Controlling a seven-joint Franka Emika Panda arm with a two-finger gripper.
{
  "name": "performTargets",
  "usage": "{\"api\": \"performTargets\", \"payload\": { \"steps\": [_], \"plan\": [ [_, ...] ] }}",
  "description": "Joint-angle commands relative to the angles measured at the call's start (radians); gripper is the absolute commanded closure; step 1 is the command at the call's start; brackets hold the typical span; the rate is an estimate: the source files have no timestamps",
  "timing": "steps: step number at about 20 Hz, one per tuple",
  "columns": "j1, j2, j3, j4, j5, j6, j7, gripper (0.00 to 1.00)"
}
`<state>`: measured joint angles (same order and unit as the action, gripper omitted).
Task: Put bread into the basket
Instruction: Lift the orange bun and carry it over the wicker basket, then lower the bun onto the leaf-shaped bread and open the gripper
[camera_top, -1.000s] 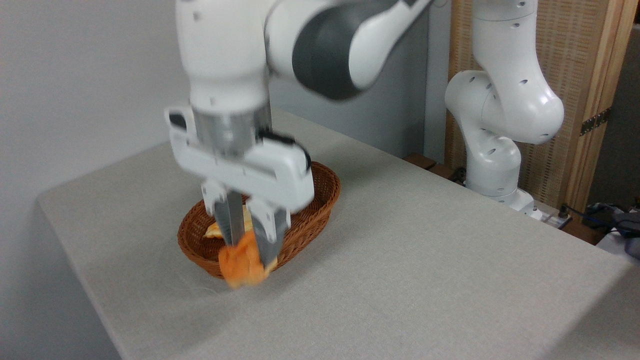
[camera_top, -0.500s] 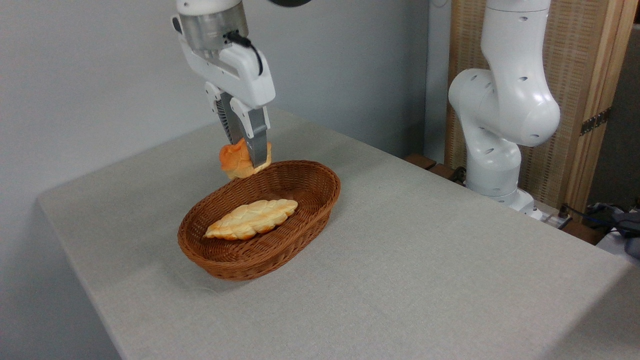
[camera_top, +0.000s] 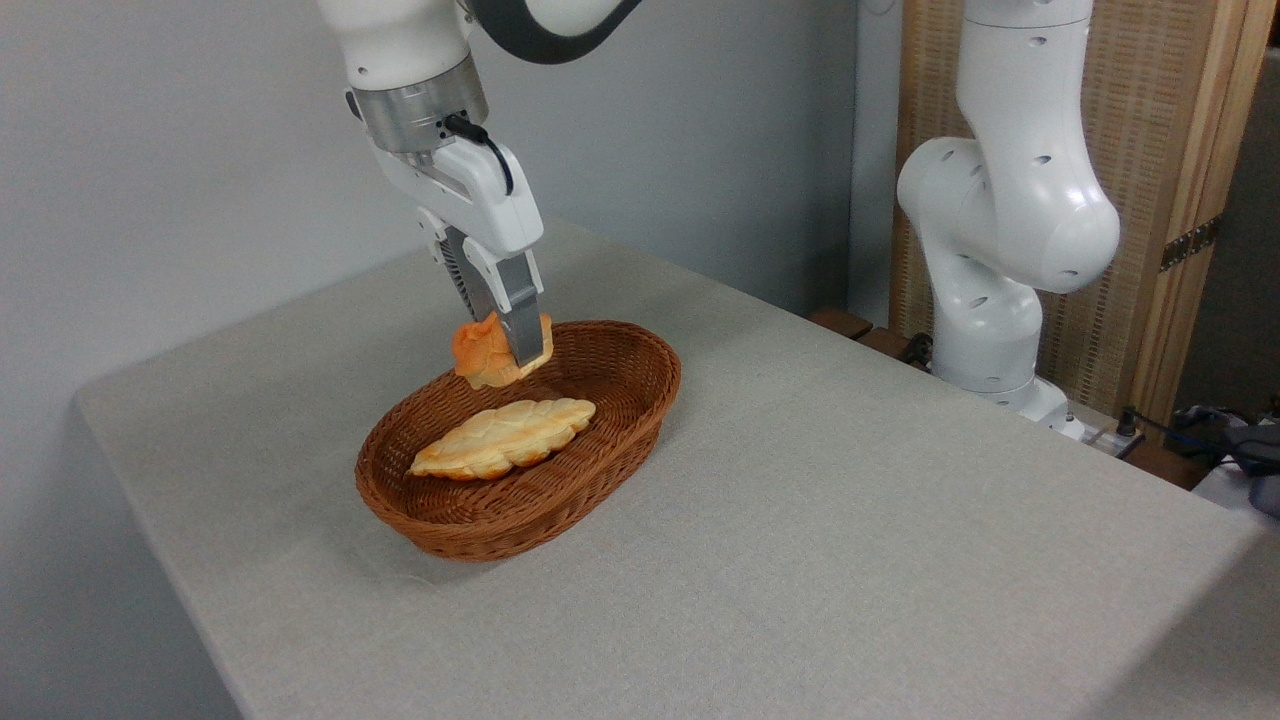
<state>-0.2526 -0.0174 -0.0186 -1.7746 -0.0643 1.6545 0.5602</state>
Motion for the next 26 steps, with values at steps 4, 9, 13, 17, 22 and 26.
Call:
{"api": "performTargets", "payload": {
  "steps": [4,9,13,17,22,26],
  "plan": [
    [-0.007,0.011,-0.029,-0.002,0.017,0.002,0.004,0.0],
    [-0.007,0.011,-0.029,0.0,0.017,0.002,0.006,0.0],
    [-0.005,0.01,-0.029,0.0,0.017,0.002,0.004,0.0],
    [0.006,0.001,-0.017,0.009,0.02,0.002,0.007,0.0],
    [0.047,-0.006,-0.012,0.069,0.096,0.002,0.007,0.0],
    [0.09,-0.001,-0.009,0.116,0.098,-0.005,0.007,0.0]
  ]
}}
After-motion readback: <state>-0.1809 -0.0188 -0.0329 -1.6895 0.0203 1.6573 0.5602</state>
